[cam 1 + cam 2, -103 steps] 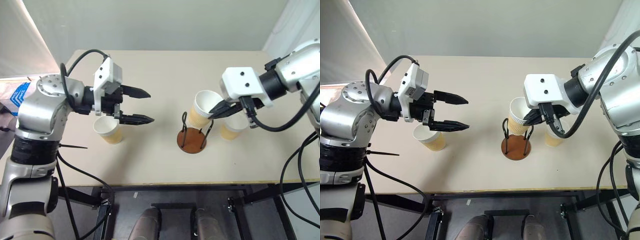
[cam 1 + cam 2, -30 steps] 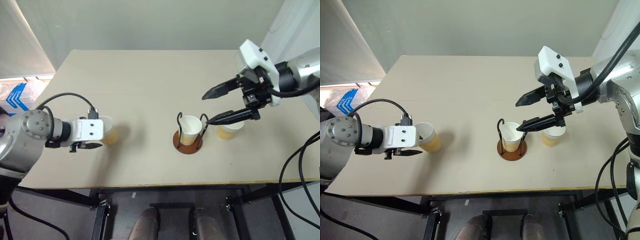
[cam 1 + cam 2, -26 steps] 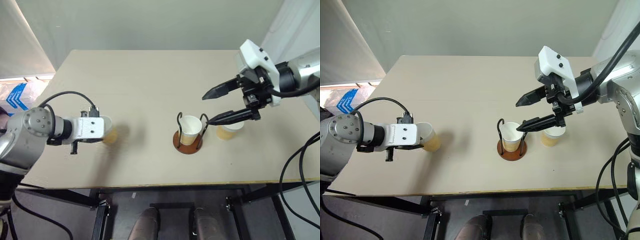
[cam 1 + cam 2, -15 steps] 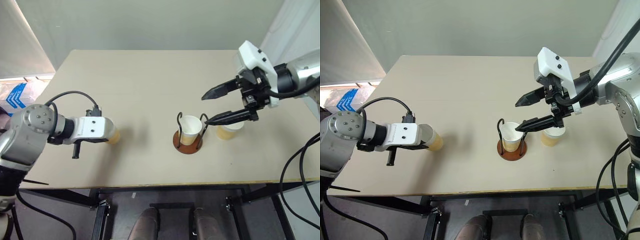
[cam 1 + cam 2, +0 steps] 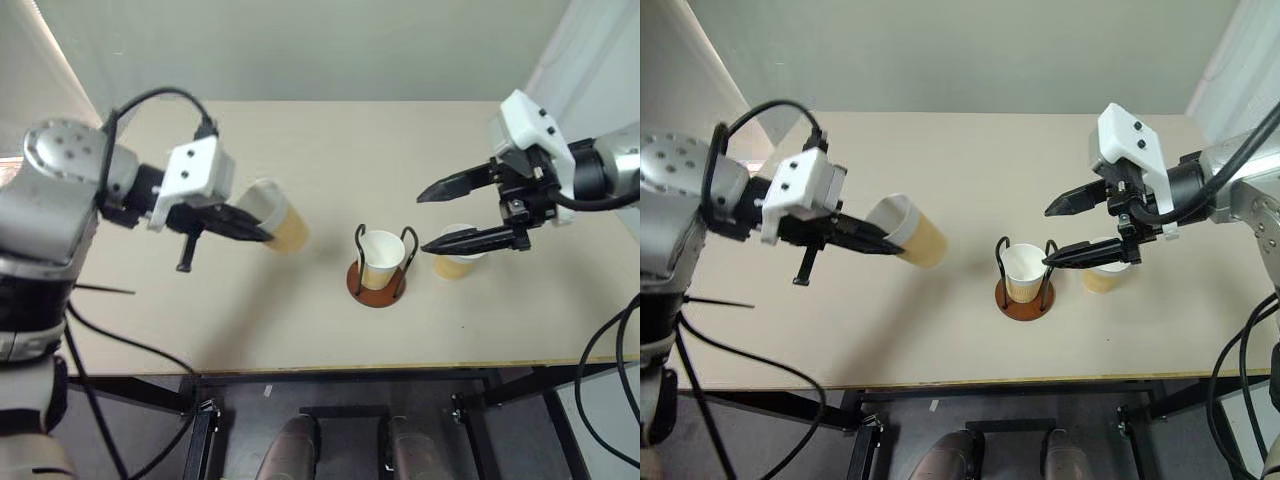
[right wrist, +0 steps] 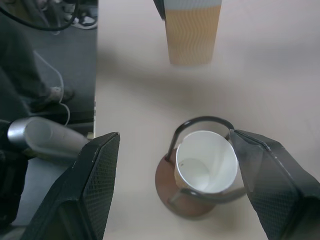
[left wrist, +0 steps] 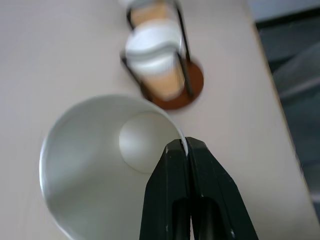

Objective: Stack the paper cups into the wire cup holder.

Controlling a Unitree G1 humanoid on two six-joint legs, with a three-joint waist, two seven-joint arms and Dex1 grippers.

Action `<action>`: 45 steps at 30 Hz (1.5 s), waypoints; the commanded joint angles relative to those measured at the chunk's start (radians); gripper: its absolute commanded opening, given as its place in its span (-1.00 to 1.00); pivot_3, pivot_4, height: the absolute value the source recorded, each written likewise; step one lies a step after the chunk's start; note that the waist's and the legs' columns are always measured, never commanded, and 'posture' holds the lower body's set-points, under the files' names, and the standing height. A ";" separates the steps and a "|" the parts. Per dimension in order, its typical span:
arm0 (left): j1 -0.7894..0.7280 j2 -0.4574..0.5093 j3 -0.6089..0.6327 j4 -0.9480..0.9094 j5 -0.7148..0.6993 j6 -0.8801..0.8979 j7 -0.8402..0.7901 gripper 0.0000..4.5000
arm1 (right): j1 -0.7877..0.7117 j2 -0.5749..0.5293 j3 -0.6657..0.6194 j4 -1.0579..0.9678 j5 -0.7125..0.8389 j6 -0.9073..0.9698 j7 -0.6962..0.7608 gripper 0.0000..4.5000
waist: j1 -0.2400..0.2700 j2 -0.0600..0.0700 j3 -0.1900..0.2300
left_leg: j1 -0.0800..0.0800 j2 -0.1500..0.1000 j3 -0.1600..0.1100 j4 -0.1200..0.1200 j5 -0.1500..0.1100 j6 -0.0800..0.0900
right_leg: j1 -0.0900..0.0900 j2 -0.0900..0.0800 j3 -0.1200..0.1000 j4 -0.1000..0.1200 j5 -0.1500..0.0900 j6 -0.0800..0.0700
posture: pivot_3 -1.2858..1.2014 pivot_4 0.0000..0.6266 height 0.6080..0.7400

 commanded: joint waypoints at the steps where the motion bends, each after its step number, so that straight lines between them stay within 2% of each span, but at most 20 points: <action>1: -0.094 -0.050 -0.023 0.045 -0.022 0.002 -0.047 -1.00 | 0.041 -0.036 -0.101 -0.070 0.055 0.048 -0.050 0.65 | 0.002 0.000 0.000 | 0.000 0.000 0.000 0.001 0.000 0.000 | 0.001 0.000 0.000 0.000 0.000 0.001 | 0.03 -0.52 1.00; 4: -0.142 -0.081 -0.049 0.071 -0.046 -0.004 -0.052 -1.00 | 0.072 -0.045 -0.134 -0.102 0.086 0.078 -0.086 0.65 | 0.003 0.000 0.000 | -0.001 0.000 0.000 0.004 -0.001 0.002 | 0.002 0.000 0.000 -0.001 0.000 0.003 | 0.03 -0.52 1.00; 11: -0.304 -0.225 -0.172 0.251 -0.052 -0.142 -0.052 -1.00 | 0.093 -0.087 -0.213 -0.162 0.164 0.158 -0.173 0.65 | 0.006 -0.001 0.001 | -0.002 -0.001 0.001 0.005 -0.001 0.004 | 0.004 -0.001 0.002 -0.003 0.001 0.011 | 0.03 -0.52 1.00; 25: -0.416 -0.388 -0.341 0.506 -0.029 -0.399 -0.052 -1.00 | 0.092 -0.213 -0.338 -0.207 0.294 0.257 -0.286 0.65 | 0.014 -0.001 0.001 | -0.006 -0.006 0.001 0.007 -0.005 0.011 | 0.004 -0.003 0.006 -0.006 0.001 0.033 | 0.03 -0.52 1.00; 37: -0.451 -0.402 -0.449 0.565 -0.069 -0.502 -0.052 -1.00 | 0.070 -0.224 -0.396 -0.236 0.457 0.321 -0.421 0.65 | 0.017 -0.001 0.001 | -0.015 -0.009 0.003 0.015 -0.006 0.011 | 0.005 -0.006 0.006 -0.017 0.003 0.044 | 0.03 -0.52 1.00; 41: -0.476 -0.468 -0.507 0.627 -0.008 -0.619 -0.052 -1.00 | 0.112 -0.209 -0.441 -0.263 0.493 0.322 -0.482 0.65 | 0.027 0.000 0.001 | -0.018 -0.011 0.003 0.023 -0.009 0.013 | 0.006 -0.007 0.006 -0.018 0.004 0.047 | 0.03 -0.52 1.00; 45: -0.486 -0.484 -0.549 0.634 -0.012 -0.656 -0.052 -1.00 | 0.130 -0.225 -0.452 -0.259 0.516 0.309 -0.501 0.65 | 0.029 0.000 0.001 | -0.018 -0.016 0.005 0.024 -0.011 0.016 | 0.006 -0.014 0.005 -0.018 0.006 0.051 | 0.03 -0.52 1.00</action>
